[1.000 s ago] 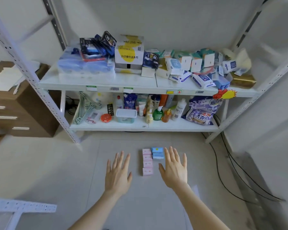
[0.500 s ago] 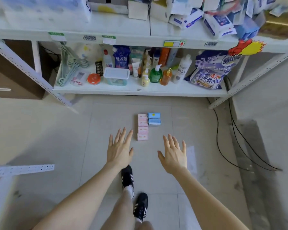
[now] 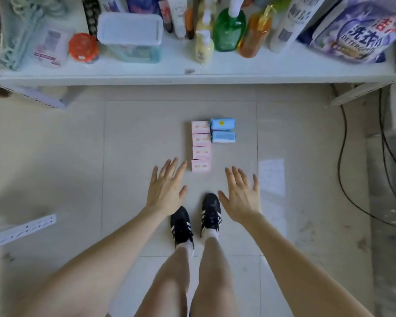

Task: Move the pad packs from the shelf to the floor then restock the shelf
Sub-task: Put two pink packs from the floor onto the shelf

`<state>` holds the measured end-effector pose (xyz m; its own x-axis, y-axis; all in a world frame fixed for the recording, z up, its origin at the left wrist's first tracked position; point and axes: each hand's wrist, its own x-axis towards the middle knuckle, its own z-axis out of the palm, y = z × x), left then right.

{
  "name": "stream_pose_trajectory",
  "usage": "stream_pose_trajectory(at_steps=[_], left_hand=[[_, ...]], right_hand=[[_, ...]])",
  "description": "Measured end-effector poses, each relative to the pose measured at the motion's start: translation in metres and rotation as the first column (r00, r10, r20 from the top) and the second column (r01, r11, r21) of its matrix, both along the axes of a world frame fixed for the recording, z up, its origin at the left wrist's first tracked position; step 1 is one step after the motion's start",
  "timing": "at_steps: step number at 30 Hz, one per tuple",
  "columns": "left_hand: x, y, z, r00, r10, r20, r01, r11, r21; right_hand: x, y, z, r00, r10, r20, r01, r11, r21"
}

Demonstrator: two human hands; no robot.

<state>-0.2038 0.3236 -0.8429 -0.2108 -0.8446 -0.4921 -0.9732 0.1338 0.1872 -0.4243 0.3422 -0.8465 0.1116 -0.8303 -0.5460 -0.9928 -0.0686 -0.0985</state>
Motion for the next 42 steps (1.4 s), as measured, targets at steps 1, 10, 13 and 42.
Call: stream_pose_trajectory(at_steps=[1, 10, 13, 42], left_hand=[[-0.001, -0.006, -0.019, 1.000, 0.009, -0.007, -0.009, 1.000, 0.004], [-0.001, -0.062, -0.198, 1.000, 0.003, -0.022, -0.002, 0.999, 0.041], [-0.001, -0.075, -0.247, 0.999, -0.026, -0.035, 0.027, 0.998, 0.049], [-0.033, -0.111, -0.362, 0.989, 0.040, -0.140, -0.029, 0.997, 0.075]], right_hand=[[-0.001, -0.006, -0.021, 1.000, 0.014, 0.004, -0.014, 1.000, 0.009], [0.007, -0.042, -0.208, 0.995, 0.080, 0.053, -0.085, 0.990, 0.112], [0.013, -0.047, -0.260, 0.995, 0.078, 0.068, -0.086, 0.988, 0.131], [-0.004, -0.015, -0.351, 0.954, -0.155, 0.259, 0.139, 0.987, 0.079]])
